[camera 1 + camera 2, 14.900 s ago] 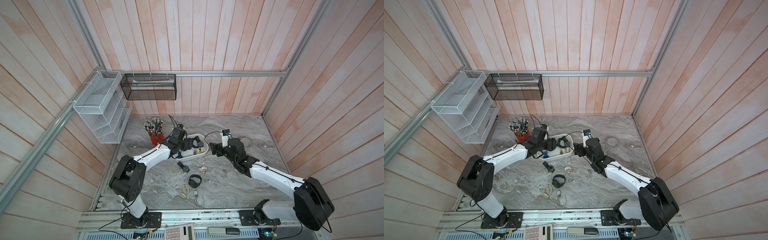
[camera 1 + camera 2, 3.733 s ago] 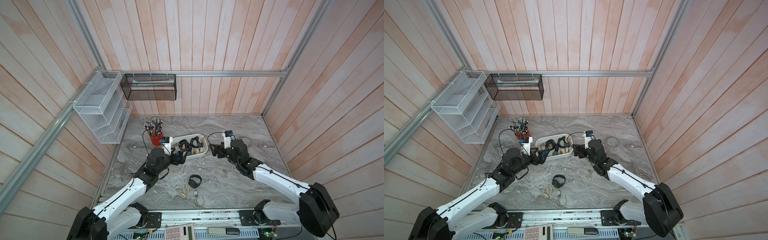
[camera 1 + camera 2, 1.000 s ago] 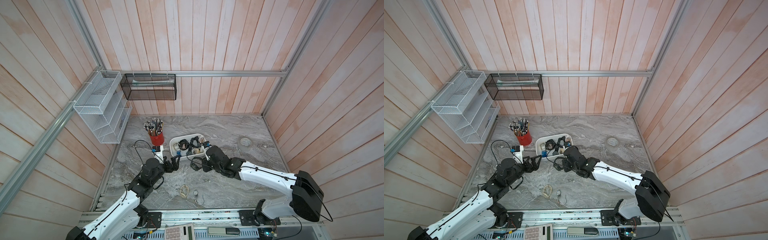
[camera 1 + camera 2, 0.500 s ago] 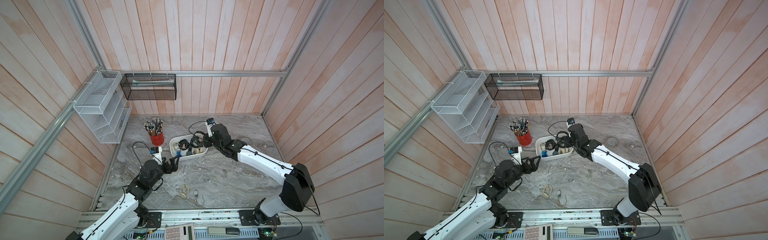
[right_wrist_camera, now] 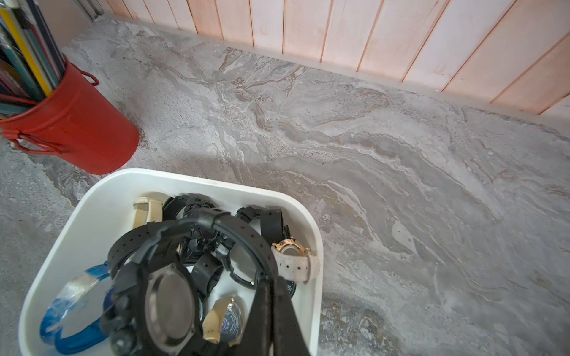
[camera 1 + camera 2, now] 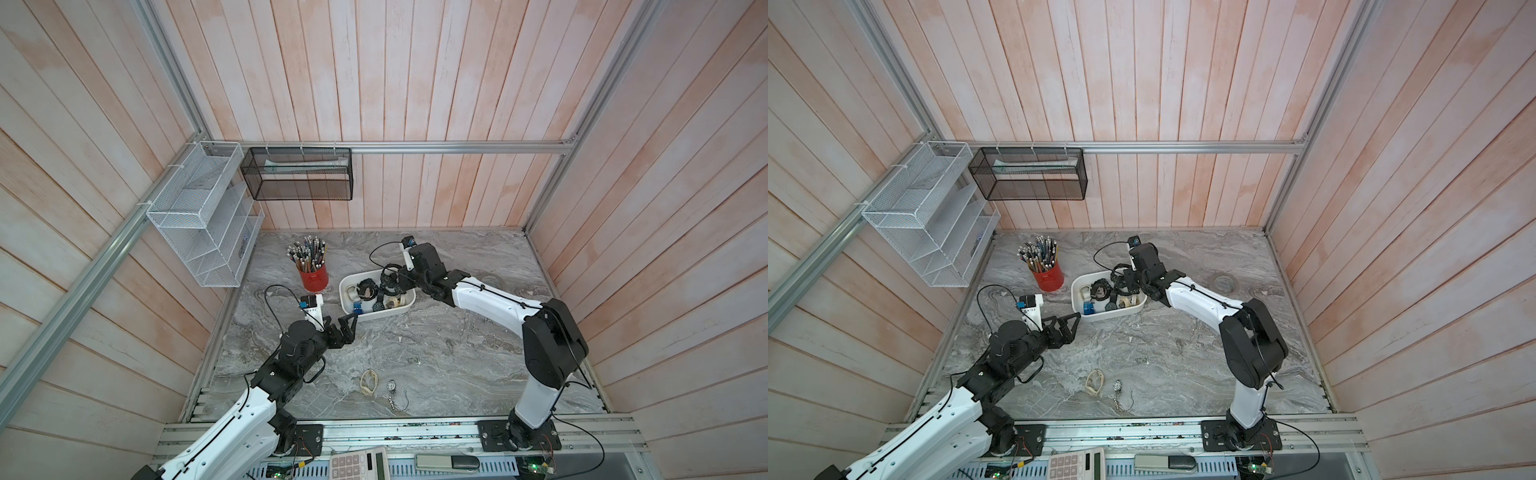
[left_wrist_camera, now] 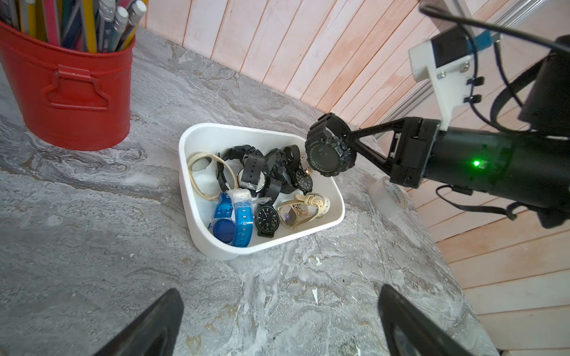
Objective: Put the watch into the storage box
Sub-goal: Pick up the watch at the center of the board, then place the watch in the storage box.
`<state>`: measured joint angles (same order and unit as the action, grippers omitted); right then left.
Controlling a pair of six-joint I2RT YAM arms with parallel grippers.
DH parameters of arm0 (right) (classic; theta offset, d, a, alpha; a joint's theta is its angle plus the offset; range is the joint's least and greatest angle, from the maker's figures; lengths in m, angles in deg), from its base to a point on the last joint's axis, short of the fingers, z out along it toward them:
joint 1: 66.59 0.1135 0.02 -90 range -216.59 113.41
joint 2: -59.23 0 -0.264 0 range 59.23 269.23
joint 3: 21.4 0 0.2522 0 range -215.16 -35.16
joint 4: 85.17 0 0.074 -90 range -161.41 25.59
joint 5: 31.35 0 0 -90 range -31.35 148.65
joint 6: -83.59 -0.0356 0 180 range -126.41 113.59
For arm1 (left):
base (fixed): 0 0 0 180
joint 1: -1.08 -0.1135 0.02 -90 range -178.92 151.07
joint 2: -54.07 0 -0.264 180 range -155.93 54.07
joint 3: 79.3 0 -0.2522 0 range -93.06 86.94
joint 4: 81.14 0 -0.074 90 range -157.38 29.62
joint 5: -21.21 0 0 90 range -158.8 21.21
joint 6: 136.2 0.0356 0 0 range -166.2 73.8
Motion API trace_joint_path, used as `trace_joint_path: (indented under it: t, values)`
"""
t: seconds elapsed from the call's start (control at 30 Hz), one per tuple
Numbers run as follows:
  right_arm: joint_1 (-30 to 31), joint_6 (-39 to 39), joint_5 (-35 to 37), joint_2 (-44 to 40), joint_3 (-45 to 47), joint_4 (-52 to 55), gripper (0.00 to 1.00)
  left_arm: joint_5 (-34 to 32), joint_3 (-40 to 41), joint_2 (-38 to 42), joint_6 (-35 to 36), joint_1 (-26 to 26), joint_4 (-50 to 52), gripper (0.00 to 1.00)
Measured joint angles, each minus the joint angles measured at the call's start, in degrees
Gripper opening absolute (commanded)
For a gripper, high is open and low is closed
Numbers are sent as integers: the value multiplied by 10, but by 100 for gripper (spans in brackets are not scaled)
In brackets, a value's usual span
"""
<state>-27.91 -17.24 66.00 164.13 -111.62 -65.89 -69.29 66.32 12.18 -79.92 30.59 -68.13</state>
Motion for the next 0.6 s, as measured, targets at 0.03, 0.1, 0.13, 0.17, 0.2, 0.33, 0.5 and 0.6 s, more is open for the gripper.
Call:
trace_joint_path:
  t: [0.03, 0.1, 0.13, 0.17, 0.2, 0.33, 0.5, 0.6]
  values:
    - [0, 2, -2, 7, -3, -2, 0, 0, 0, -1, 0, 0, 0, 100]
    - [-1, 3, -7, 23, -8, -5, 0, 0, 0, -3, 0, 0, 0, 100]
    - [-2, 4, -9, 31, -10, -7, 0, 0, 0, -4, 0, 0, 0, 100]
    - [-2, 4, -10, 38, -12, -9, 0, 0, 0, -6, 0, 0, 0, 100]
    - [-2, 4, -11, 45, -13, -9, 0, 0, 0, -8, 0, 0, 0, 100]
    - [-3, 4, -14, 63, -13, -10, 7, 0, 0, -16, 0, 0, 2, 100]
    - [-3, 1, -23, 67, -22, -11, 35, 0, 0, -24, 0, 0, 4, 100]
    - [-3, -3, -31, 60, -23, -11, 46, 0, 0, -28, 0, 0, 3, 100]
